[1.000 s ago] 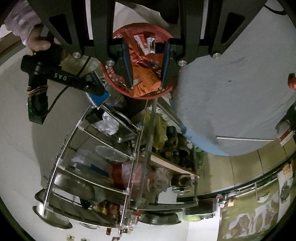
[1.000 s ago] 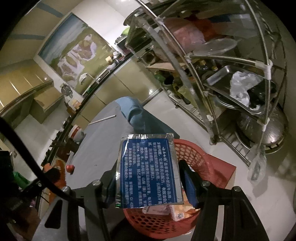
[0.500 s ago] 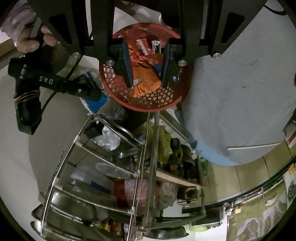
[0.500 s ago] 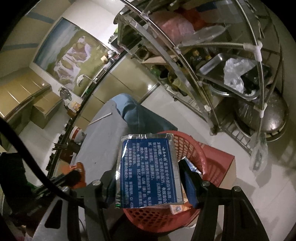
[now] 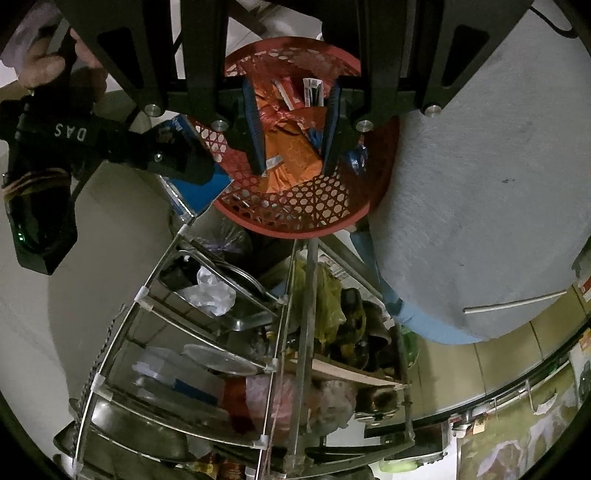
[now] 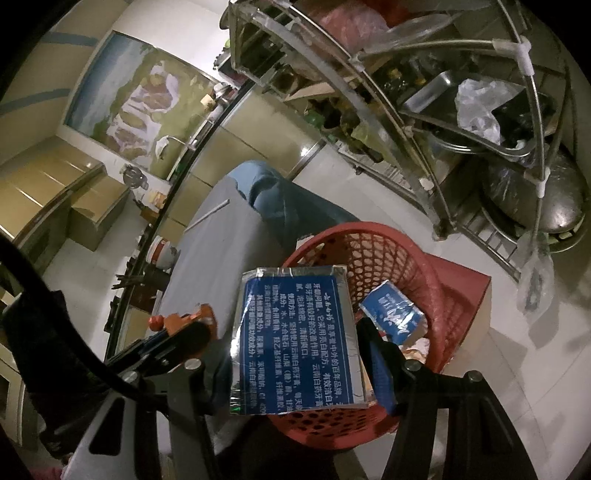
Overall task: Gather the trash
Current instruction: 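Open the left tool to drop the peel while the right tool releases the blue box, then move both open tools back over the table toward the red bag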
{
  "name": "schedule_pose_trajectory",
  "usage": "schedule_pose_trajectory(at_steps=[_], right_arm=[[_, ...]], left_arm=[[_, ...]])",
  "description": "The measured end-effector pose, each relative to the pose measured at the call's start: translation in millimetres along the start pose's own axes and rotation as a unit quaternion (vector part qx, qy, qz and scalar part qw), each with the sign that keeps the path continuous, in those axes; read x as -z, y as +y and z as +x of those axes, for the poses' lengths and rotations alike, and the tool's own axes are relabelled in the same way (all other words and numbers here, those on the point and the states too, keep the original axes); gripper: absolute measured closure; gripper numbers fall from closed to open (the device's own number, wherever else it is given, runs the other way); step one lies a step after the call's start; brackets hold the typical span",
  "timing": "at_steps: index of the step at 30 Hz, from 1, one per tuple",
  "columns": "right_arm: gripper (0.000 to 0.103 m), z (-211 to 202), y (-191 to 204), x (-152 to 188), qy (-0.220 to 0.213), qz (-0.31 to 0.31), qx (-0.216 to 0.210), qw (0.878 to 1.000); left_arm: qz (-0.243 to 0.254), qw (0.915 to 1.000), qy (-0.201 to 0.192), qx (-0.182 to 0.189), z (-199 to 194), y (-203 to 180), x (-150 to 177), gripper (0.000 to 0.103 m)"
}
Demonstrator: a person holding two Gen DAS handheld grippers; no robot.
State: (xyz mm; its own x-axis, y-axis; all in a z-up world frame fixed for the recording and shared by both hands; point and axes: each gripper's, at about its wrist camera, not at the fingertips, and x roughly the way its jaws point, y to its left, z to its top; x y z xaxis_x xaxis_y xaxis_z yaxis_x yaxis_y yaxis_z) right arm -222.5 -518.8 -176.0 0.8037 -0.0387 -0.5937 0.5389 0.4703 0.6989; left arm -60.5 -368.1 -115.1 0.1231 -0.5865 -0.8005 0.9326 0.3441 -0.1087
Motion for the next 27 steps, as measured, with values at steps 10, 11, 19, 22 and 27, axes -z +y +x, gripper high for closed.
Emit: schedule_pose_trajectory(at_steps=[10,11,19,22,27], right_arm=[[0.037,9.3,-0.1,-0.9,0.013,0.02,-0.004,1.0],[0.037,10.3,-0.6,-1.1,0.015,0.023,-0.004,1.0],[0.035,8.2,-1.9,-2.2,0.013,0.033,-0.017,0.999],[0.034,6.7,0.0,-1.6,0.01,0.032,-0.023,0.999],[0.034,7.4,7.8,1.1,0.009,0.025,-0.024,0.999]], left_arm=[[0.002,0.9999,0.015,0.004,9.0,-0.1,6.2,0.063],[0.002,0.9998,0.017,0.004,9.3,0.5,6.6,0.06],[-0.016,0.9998,0.009,-0.006,-2.8,14.6,13.7,0.052],[-0.03,0.9993,-0.001,-0.02,-13.1,25.3,16.5,0.051],[-0.044,0.9967,-0.022,-0.065,-34.1,42.9,22.1,0.051]])
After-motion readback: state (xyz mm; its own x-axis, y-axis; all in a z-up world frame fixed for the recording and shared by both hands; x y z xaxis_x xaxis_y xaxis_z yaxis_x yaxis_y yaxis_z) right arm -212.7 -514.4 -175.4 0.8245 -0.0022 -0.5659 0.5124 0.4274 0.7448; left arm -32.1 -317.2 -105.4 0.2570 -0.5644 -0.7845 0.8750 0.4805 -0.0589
